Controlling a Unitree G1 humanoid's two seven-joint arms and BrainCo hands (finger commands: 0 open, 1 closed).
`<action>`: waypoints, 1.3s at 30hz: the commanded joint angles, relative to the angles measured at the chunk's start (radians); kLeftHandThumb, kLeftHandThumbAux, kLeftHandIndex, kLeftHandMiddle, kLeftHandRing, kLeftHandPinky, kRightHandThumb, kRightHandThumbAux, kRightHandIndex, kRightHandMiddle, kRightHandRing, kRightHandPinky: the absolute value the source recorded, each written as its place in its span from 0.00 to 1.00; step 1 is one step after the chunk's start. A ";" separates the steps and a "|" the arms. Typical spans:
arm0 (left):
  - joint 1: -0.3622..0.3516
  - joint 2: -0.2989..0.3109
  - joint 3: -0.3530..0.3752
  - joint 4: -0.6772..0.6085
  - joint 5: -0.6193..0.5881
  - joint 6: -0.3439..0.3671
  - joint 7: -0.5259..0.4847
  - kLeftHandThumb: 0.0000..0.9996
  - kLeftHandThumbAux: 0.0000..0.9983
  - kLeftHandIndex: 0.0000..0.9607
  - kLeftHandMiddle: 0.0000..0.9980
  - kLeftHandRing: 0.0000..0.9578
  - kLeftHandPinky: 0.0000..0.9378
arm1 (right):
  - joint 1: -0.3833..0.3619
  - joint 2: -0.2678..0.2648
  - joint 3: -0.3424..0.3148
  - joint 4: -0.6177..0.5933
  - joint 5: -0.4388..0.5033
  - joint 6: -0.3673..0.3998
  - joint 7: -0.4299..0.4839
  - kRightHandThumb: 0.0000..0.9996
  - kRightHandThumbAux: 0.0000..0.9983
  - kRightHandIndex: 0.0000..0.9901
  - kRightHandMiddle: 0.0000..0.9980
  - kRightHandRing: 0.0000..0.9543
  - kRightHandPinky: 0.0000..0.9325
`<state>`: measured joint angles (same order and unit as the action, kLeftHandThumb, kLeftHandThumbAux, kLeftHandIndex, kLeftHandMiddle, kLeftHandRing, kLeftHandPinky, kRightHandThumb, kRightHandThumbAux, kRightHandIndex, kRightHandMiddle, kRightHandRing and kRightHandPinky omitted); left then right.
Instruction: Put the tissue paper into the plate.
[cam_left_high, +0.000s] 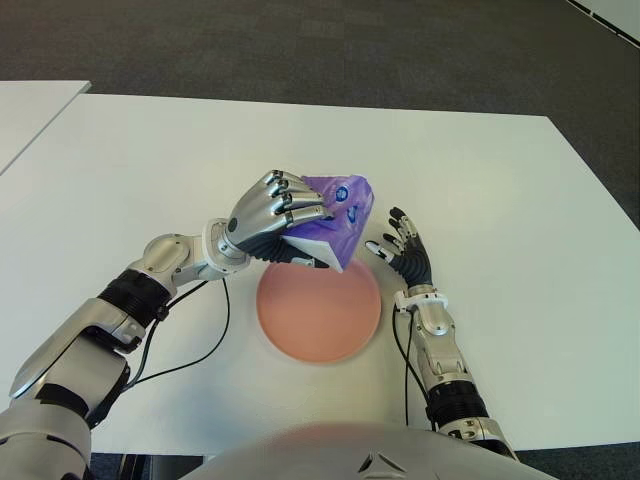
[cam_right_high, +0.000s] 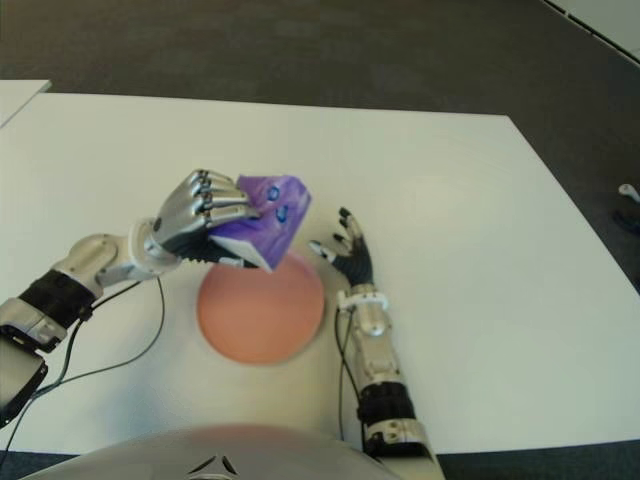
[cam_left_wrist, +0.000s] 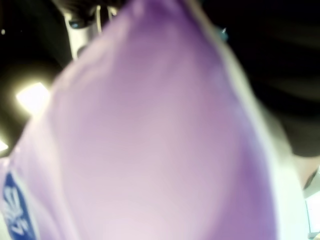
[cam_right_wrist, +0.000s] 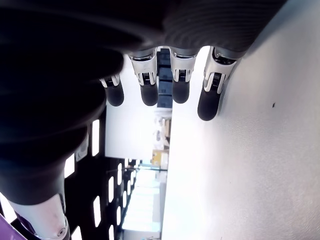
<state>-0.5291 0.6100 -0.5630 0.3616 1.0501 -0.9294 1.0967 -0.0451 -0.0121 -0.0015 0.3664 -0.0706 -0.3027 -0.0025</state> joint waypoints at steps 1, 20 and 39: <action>0.007 -0.039 -0.015 0.011 0.021 -0.023 -0.038 0.72 0.70 0.46 0.83 0.85 0.86 | 0.041 0.006 0.001 0.049 0.009 0.042 0.000 0.12 0.74 0.01 0.04 0.04 0.07; 0.053 -0.036 -0.044 0.087 0.075 0.003 -0.125 0.72 0.70 0.46 0.86 0.88 0.89 | 0.041 0.009 0.007 0.045 -0.001 0.046 -0.015 0.11 0.74 0.00 0.03 0.03 0.07; 0.078 -0.022 -0.037 0.078 0.059 0.001 -0.193 0.72 0.70 0.46 0.86 0.88 0.88 | 0.031 0.008 0.008 0.058 -0.004 0.048 -0.020 0.10 0.74 0.00 0.03 0.03 0.07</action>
<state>-0.4648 0.5746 -0.5999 0.4370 1.0981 -0.9288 0.9280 -0.0495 -0.0083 0.0022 0.3708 -0.0747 -0.3037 -0.0204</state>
